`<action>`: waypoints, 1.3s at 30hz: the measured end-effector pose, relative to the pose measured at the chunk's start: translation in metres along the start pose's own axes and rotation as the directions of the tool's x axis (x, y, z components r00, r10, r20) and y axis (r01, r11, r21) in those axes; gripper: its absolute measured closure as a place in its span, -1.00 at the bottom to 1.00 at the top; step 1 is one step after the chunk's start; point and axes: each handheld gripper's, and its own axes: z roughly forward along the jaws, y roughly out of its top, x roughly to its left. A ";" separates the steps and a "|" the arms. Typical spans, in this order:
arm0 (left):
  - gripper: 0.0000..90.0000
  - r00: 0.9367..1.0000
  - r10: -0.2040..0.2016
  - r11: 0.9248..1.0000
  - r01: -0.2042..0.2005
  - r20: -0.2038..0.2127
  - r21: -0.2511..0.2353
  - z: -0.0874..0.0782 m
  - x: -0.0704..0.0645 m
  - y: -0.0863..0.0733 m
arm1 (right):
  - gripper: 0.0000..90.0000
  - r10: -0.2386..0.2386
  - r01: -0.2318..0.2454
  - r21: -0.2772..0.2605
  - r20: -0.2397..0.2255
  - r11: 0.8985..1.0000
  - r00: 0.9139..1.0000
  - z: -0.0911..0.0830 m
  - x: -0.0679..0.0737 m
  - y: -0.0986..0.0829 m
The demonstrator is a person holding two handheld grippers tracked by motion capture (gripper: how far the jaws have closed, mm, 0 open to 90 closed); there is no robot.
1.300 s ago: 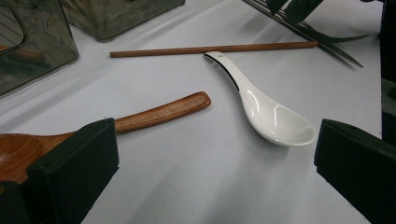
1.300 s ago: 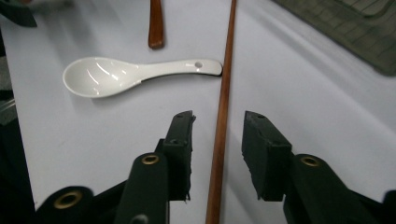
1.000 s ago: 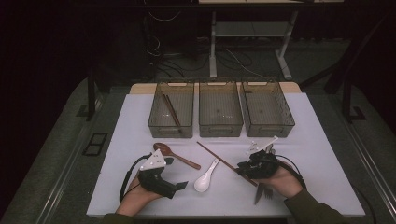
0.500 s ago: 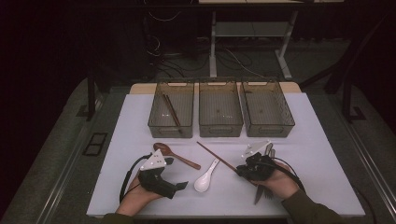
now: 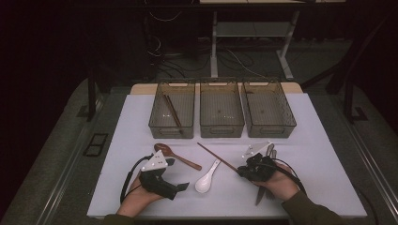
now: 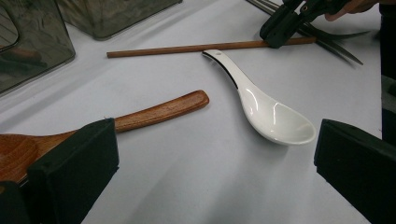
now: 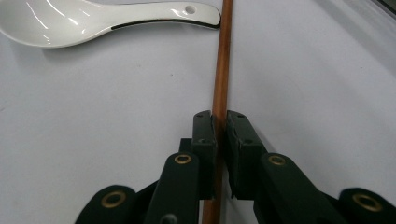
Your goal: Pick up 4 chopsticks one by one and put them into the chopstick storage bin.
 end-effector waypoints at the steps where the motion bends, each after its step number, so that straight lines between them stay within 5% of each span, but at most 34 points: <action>1: -1.00 1.000 0.000 1.000 0.000 0.000 0.000 0.000 0.000 0.000 | 0.83 0.000 0.000 0.000 0.001 1.000 1.000 0.000 0.000 0.000; 19: -1.00 1.000 -0.001 1.000 0.001 0.001 -0.002 0.000 0.000 0.000 | 0.84 0.011 -0.011 -0.017 0.001 1.000 1.000 -0.005 -0.003 0.001; 39: -1.00 1.000 -0.007 1.000 0.007 -0.002 -0.005 -0.001 0.001 0.000 | 0.84 0.031 -0.037 -0.144 -0.041 0.989 0.999 -0.029 -0.016 0.003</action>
